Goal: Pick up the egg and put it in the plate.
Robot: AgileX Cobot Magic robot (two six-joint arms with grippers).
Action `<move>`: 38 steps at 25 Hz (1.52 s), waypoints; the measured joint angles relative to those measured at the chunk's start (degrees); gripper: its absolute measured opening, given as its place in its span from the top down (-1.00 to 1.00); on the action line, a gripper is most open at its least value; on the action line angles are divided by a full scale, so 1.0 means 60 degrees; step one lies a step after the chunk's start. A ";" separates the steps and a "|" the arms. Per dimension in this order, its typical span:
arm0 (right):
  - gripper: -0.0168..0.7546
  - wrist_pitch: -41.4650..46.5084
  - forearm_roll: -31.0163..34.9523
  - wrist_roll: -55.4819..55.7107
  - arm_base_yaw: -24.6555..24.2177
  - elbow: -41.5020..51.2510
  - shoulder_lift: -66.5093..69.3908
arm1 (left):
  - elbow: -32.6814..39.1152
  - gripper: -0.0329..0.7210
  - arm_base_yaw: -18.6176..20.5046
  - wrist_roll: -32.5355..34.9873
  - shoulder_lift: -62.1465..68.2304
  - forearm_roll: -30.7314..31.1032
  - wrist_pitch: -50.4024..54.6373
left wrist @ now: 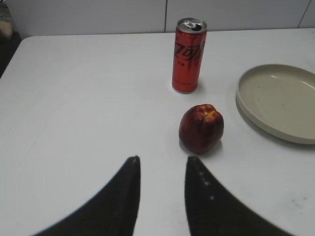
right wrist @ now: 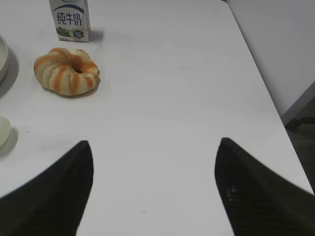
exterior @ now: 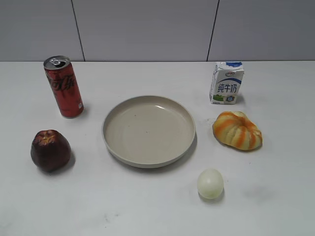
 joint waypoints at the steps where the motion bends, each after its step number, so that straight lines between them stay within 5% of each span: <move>1: -0.55 0.0000 0.0000 0.0007 0.0000 0.0000 0.0000 | 0.0000 0.31 0.0000 0.0000 0.0000 0.0000 0.0000; 22: -0.55 -0.0990 -0.0137 0.0010 0.0000 -0.0184 0.0193 | 0.0000 0.31 0.0000 0.0000 0.0000 0.0000 0.0000; 32: -0.55 -0.3606 0.0463 0.0019 0.0000 -0.0345 0.5422 | 0.0000 0.31 0.0000 0.0000 0.0000 0.0000 0.0000; 38: -0.53 -0.3506 0.1168 0.0010 0.0000 -0.1500 0.9242 | 0.0000 0.31 0.0000 0.0000 0.0000 0.0000 0.0000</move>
